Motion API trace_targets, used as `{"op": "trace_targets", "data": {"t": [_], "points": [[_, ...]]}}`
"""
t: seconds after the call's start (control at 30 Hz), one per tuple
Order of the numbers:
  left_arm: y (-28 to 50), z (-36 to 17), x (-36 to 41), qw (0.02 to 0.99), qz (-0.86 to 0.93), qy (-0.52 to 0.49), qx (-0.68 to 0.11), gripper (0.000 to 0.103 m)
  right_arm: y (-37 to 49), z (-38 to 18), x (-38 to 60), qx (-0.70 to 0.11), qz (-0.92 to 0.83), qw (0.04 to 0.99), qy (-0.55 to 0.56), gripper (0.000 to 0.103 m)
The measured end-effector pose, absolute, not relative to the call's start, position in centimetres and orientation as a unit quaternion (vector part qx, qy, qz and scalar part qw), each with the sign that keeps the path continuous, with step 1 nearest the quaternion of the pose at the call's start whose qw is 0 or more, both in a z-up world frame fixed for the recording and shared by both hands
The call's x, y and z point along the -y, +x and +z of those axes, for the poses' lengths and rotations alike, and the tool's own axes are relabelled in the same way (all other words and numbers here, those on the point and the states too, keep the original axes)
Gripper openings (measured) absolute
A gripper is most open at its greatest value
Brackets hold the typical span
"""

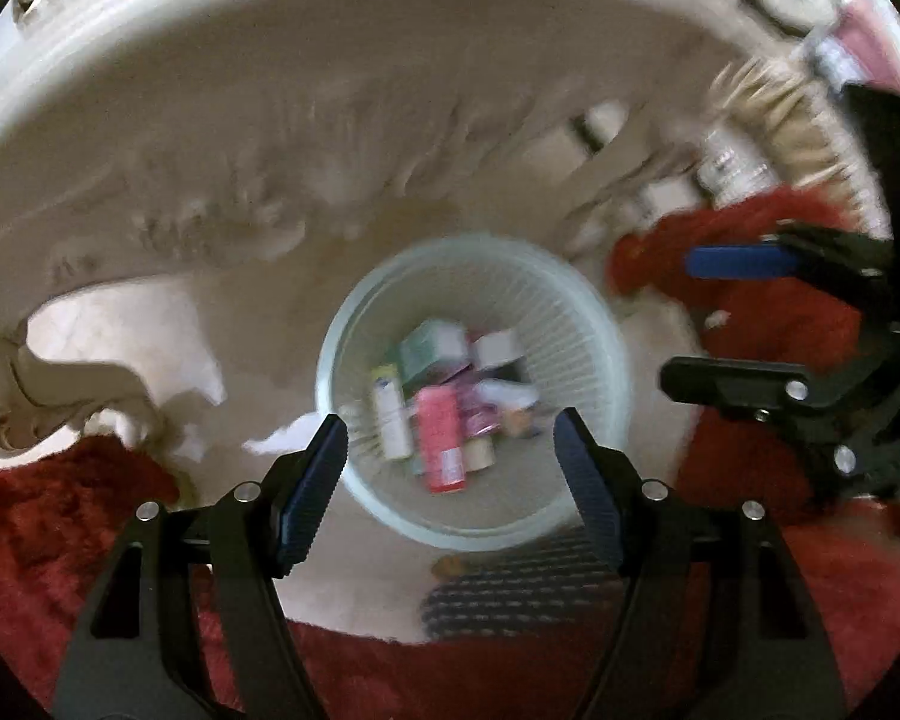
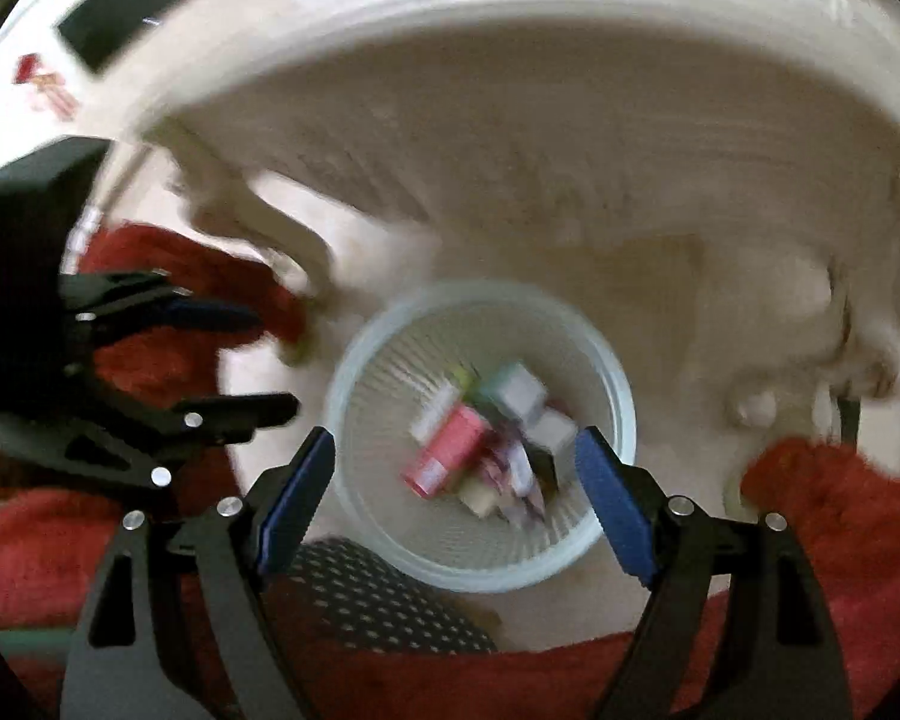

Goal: Collect trash
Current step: 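Move both open tools back toward the table items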

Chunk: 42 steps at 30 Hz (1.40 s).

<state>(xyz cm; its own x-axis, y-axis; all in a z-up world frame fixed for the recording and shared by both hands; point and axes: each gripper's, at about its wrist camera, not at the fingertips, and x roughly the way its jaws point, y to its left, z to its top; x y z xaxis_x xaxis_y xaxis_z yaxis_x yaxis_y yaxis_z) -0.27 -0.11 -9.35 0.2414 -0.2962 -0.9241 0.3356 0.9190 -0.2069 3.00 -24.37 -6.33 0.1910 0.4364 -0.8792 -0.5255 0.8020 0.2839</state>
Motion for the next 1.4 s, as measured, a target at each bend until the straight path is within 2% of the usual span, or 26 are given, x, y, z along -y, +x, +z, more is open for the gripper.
{"op": "trace_targets", "data": {"t": [0.1, 0.2, 0.23, 0.4, 0.63, 0.8, 0.97, 1.13, 1.4], "points": [[0.7, -2.9, -1.4, 0.829, -0.194, 0.004, -0.524, 0.070, 4.2, -0.5, 25.7, -0.478, 0.325, 0.815, -0.038, 0.078], [3.7, 1.5, -2.5, 0.867, -0.150, -0.002, -0.475, 0.073, 6.6, 2.7, 26.5, -0.422, 0.298, 0.855, -0.046, 0.078], [4.8, 2.3, -2.8, 0.875, -0.136, -0.007, -0.465, 0.078, 8.0, 3.6, 26.7, -0.402, 0.281, 0.870, -0.053, 0.078], [13.8, 4.9, -3.9, 0.896, -0.035, -0.049, -0.439, 0.079, 14.8, 6.1, 25.5, -0.336, 0.258, 0.901, -0.089, 0.078], [26.1, 4.4, -4.1, 0.873, 0.051, -0.171, -0.453, 0.079, 23.5, 5.2, 23.2, -0.345, 0.246, 0.898, -0.120, 0.078], [30.8, 2.4, -3.5, 0.847, 0.092, -0.213, -0.479, 0.079, 27.1, 5.1, 22.1, -0.342, 0.245, 0.895, -0.148, 0.078], [33.1, 1.0, -3.0, 0.835, 0.121, -0.205, -0.495, 0.079, 29.3, 5.1, 21.1, -0.345, 0.252, 0.890, -0.159, 0.078], [34.3, 1.0, -3.4, 0.829, 0.128, -0.246, -0.486, 0.079, 31.0, 5.0, 20.5, -0.344, 0.259, 0.888, -0.158, 0.078], [36.1, 0.5, -2.4, 0.838, 0.169, -0.182, -0.486, 0.079, 33.4, 4.3, 18.8, -0.360, 0.283, 0.875, -0.155, 0.078]]}}
